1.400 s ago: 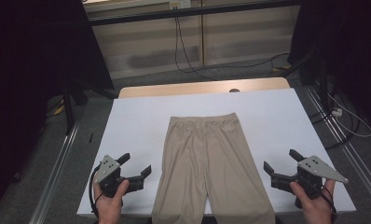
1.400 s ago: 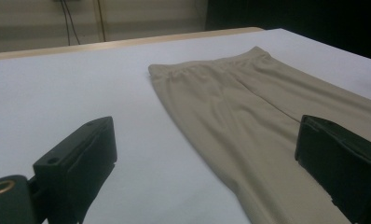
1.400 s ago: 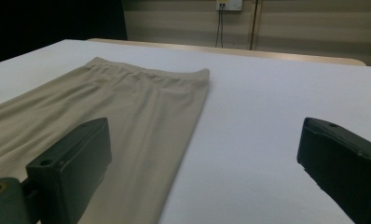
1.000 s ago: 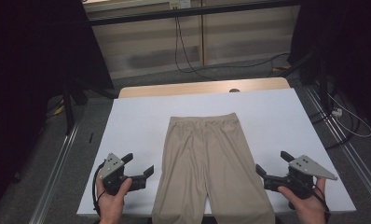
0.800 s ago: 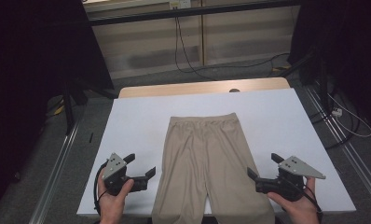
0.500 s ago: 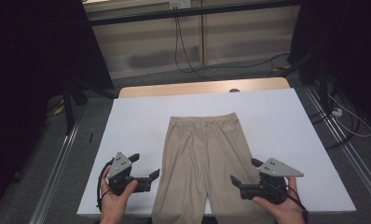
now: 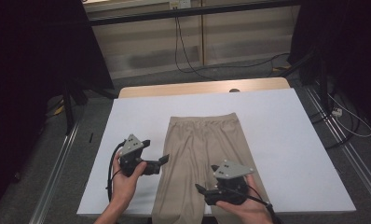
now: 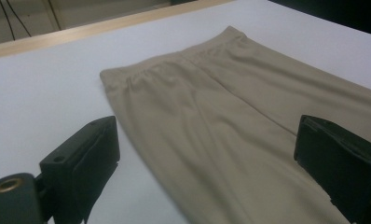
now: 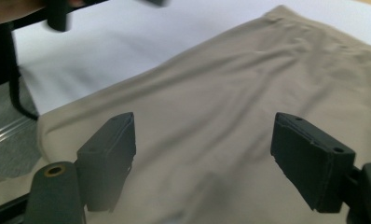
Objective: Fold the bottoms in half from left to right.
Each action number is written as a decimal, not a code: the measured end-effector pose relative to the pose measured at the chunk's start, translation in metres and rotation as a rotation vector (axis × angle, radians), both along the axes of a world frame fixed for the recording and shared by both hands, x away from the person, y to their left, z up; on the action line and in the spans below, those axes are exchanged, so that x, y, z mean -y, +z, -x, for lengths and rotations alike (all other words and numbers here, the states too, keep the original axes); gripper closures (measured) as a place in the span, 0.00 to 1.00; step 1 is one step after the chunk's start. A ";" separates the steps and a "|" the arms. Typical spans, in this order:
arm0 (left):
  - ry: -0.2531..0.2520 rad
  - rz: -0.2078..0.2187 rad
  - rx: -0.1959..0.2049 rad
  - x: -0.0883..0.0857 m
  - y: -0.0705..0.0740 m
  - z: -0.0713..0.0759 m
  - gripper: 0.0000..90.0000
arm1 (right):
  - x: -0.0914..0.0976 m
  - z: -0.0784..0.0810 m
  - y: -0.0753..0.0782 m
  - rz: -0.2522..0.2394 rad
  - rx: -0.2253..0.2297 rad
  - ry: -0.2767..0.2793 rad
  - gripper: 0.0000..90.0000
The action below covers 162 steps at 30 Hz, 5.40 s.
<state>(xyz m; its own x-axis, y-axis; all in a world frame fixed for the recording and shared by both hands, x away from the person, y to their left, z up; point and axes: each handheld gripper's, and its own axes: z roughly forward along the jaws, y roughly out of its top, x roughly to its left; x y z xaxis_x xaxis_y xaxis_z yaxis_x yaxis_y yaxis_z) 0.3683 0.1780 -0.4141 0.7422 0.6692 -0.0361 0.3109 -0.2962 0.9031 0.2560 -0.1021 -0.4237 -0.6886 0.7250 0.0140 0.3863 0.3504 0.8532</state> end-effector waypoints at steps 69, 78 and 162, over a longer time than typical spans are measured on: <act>0.210 -0.027 -0.279 0.033 -0.047 -0.160 0.62 | -0.139 0.010 -0.041 0.108 -0.100 0.165 1.00; 0.191 -0.144 -0.257 0.047 -0.045 -0.165 0.71 | -0.137 0.008 -0.043 0.108 -0.108 0.176 1.00; 0.344 -0.011 -0.240 -0.006 0.042 -0.154 0.96 | -0.097 0.021 0.051 -0.073 0.014 0.195 1.00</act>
<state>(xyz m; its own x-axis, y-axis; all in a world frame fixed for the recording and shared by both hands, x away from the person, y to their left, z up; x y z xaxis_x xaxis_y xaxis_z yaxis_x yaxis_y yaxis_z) 0.5225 0.1841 -0.3717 0.4468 0.8779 -0.1721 0.5946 -0.1476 0.7904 0.2349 -0.0050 -0.3731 -0.8164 0.5752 0.0511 0.3054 0.3549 0.8836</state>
